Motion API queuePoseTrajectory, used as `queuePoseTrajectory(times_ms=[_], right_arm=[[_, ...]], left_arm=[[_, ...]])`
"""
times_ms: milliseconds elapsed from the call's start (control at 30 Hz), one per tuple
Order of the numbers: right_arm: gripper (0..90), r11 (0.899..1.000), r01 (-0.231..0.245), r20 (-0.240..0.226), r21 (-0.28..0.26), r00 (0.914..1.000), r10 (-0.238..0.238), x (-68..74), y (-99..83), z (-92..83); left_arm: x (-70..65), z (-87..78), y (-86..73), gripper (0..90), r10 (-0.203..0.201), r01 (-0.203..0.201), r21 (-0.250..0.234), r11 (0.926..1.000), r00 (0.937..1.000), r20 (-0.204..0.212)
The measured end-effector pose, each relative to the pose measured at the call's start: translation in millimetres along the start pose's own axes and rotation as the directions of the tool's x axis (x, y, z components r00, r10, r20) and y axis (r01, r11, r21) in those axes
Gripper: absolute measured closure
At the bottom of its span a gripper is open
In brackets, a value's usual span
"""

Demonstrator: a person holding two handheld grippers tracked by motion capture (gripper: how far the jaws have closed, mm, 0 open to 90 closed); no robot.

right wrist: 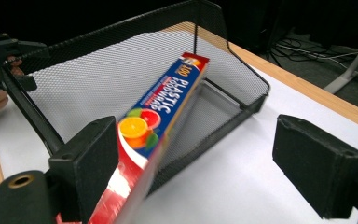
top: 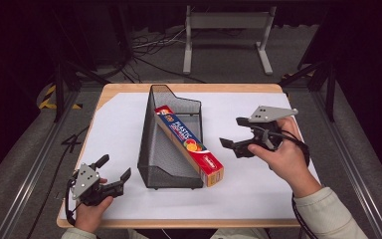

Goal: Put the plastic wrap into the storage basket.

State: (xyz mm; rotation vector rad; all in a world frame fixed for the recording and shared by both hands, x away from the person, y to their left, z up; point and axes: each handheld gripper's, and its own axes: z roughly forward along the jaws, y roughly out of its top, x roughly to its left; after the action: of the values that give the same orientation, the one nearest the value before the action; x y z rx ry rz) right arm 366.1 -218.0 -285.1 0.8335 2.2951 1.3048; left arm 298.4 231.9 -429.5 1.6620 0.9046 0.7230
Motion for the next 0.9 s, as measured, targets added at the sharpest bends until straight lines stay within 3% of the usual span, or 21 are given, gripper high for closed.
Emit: queuePoseTrajectory(times_ms=[167, 467, 567, 700, 800, 900], right_arm=[[15.3, 1.000, 0.018, 0.018, -0.019, 0.9997, -0.018, -11.4, -14.0, -19.9], [15.3, 1.000, -0.006, 0.039, -0.028, 0.9992, 0.007, -33.0, -41.0, -44.3], [15.3, 0.997, -0.016, 0.056, -0.074, 0.9983, 0.020, -39.1, -50.9, -50.6], [15.0, 0.994, -0.043, 0.060, -0.105, 0.9970, 0.050, -44.5, -71.8, -50.8], [15.0, 0.996, -0.015, 0.075, -0.085, 0.9970, 0.021, -47.0, -88.0, -46.7], [15.0, 0.995, -0.022, 0.064, -0.093, 0.9976, 0.028, -48.0, -101.9, -45.3]], left_arm=[[-0.5, 1.1, -0.3, 15.3, -0.001, 0.001, 0.012, 0.9999, 1.0000, -0.008], [-0.8, 0.4, 0.6, 15.6, -0.002, 0.002, 0.018, 0.9998, 1.0000, -0.001], [-1.6, 1.0, 0.6, 15.8, 0.000, 0.000, 0.019, 0.9998, 1.0000, -0.001], [-2.0, 0.8, 0.5, 15.8, 0.000, 0.000, 0.014, 0.9999, 1.0000, -0.001], [-1.9, 0.9, 0.3, 15.7, 0.002, -0.002, 0.013, 0.9999, 1.0000, -0.005], [-1.7, 0.4, 0.0, 15.6, 0.004, -0.004, 0.013, 0.9999, 1.0000, -0.008]])
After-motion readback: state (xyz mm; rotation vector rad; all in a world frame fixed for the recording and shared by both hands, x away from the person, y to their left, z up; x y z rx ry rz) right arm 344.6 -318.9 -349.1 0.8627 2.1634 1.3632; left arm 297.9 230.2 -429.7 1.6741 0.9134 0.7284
